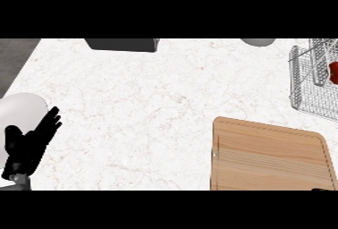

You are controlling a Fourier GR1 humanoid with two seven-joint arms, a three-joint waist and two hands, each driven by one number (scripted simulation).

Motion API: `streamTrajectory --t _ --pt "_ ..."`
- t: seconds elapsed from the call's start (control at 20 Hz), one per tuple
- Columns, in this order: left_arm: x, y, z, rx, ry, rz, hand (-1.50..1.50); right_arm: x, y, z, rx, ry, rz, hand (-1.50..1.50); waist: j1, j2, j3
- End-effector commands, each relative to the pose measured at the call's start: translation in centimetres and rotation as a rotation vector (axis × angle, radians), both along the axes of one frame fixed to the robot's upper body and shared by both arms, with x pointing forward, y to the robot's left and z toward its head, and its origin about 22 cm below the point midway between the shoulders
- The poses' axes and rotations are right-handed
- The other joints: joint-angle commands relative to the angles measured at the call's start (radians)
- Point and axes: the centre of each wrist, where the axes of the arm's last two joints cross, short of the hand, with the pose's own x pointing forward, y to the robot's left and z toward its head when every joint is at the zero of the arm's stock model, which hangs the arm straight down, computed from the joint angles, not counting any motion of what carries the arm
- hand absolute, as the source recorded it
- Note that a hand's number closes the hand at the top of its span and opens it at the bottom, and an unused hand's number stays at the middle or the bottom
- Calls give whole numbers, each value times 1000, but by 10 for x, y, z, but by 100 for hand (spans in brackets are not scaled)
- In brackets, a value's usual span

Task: Pick the tomato from the cutting board and place it in the tiered basket

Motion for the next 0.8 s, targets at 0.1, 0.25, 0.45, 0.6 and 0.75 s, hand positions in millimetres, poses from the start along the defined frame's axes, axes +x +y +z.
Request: streamTrajectory --t 0.1,0.25,0.45,0.6,0.75 --pt "2 7 2 7 3 2 0 4 -1 -26 142 159 -131 150 5 5 0" --pt "10 -4 1 -6 -5 -3 0 -6 -21 -33 185 323 -232 -150 -5 5 0" --pt "5 -2 3 -8 -6 0 0 -16 -40 -32 249 311 -366 -150 6 6 2" --pt "6 -13 -5 -7 5 9 0 -19 -46 -30 307 253 -337 -150 -1 5 2" --pt "-1 1 1 -6 -3 11 0 -18 -43 -16 356 156 -271 -150 -3 -2 2"
